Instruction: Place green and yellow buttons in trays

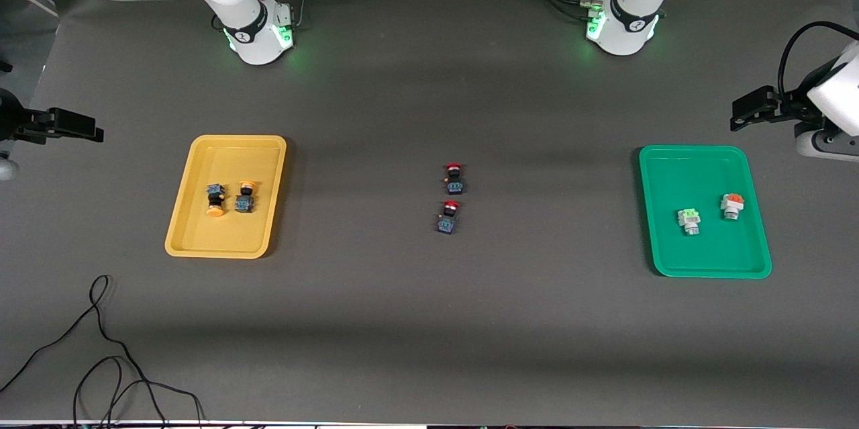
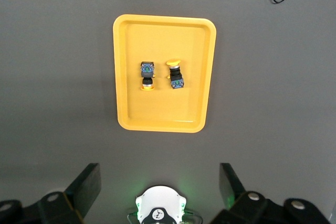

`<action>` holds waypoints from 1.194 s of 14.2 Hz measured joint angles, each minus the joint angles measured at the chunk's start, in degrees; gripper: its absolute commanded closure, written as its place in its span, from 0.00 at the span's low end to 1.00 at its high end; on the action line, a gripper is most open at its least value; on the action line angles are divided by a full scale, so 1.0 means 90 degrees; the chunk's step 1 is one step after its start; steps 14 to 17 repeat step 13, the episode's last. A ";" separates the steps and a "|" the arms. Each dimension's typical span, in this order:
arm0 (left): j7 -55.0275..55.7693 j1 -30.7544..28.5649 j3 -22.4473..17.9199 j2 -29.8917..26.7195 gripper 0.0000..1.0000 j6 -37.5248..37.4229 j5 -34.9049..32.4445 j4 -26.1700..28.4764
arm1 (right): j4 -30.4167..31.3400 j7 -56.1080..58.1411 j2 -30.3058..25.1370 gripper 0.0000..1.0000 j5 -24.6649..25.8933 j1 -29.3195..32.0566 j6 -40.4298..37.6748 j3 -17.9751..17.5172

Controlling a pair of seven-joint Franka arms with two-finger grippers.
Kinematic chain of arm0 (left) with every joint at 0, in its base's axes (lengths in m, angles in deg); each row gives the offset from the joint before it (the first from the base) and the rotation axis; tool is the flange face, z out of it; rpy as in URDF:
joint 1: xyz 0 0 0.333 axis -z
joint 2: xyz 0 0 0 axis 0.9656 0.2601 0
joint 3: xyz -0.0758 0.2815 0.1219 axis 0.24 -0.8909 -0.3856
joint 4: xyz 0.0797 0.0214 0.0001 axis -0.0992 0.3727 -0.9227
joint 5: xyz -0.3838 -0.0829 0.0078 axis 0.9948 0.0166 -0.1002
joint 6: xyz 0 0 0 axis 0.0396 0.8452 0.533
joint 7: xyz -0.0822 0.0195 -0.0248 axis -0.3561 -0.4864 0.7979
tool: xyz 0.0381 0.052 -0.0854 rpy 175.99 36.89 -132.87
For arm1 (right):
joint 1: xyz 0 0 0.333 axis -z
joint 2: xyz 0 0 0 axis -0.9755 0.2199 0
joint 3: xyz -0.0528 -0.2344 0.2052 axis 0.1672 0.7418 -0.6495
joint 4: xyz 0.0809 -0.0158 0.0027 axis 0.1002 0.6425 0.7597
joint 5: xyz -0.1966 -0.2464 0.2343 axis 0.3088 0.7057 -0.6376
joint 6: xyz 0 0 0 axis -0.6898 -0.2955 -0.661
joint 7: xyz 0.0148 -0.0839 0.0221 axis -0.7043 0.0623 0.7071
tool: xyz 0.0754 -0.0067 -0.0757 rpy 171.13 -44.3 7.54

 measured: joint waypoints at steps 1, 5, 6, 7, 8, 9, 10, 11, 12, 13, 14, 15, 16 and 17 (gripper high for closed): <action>0.0000 0.0000 0.0000 0.0000 0.00 0.0004 0.0000 0.0000 | 0.0110 0.0000 -0.0117 0.00 0.0000 0.0290 0.0080 -0.0251; 0.0007 0.0000 0.0001 0.0001 0.00 0.0006 0.0000 0.0000 | 0.0630 0.0000 -0.0784 0.00 0.0021 0.0552 0.0773 -0.0489; 0.0011 0.0000 0.0001 0.0001 0.00 0.0006 0.0000 0.0000 | 0.0686 -0.0001 -0.0935 0.00 0.0103 0.0552 0.0822 -0.0510; 0.0022 0.0000 0.0001 0.0001 0.00 0.0006 0.0000 0.0000 | 0.0723 -0.0001 -0.1079 0.00 0.0206 0.0552 0.0851 -0.0529; 0.0059 0.0000 0.0001 0.0001 0.00 0.0006 0.0000 0.0000 | 0.0760 -0.0001 -0.1203 0.00 0.0228 0.0552 0.0854 -0.0539; 0.0144 0.0000 0.0003 0.0001 0.00 0.0006 0.0000 -0.0001 | 0.0802 -0.0001 -0.1310 0.00 0.0232 0.0550 0.0855 -0.0552; 0.0214 0.0000 0.0009 0.0001 0.00 0.0006 -0.0001 -0.0003 | 0.0847 -0.0001 -0.1372 0.00 0.0232 0.0545 0.0856 -0.0567; 0.0265 0.0002 0.0017 0.0001 0.00 0.0006 -0.0001 -0.0005 | 0.0884 -0.0001 -0.1388 0.00 0.0224 0.0534 0.0868 -0.0580; 0.0305 0.0003 0.0023 0.0000 0.00 0.0006 -0.0002 -0.0006 | 0.0922 -0.0001 -0.1381 0.00 0.0223 0.0519 0.0888 -0.0589; 0.0347 0.0003 0.0024 0.0000 0.00 0.0006 -0.0002 -0.0008 | 0.0957 -0.0001 -0.1373 0.00 0.0223 0.0503 0.0910 -0.0598; 0.0347 0.0003 0.0024 0.0000 0.00 0.0006 -0.0002 -0.0008 | 0.0957 -0.0001 -0.1373 0.00 0.0223 0.0503 0.0910 -0.0598; 0.0347 0.0003 0.0024 0.0000 0.00 0.0006 -0.0002 -0.0008 | 0.0957 -0.0001 -0.1373 0.00 0.0223 0.0503 0.0910 -0.0598; 0.0347 0.0003 0.0024 0.0000 0.00 0.0006 -0.0002 -0.0008 | 0.0957 -0.0001 -0.1373 0.00 0.0223 0.0503 0.0910 -0.0598; 0.0347 0.0003 0.0024 0.0000 0.00 0.0006 -0.0002 -0.0008 | 0.0957 -0.0001 -0.1373 0.00 0.0223 0.0503 0.0910 -0.0598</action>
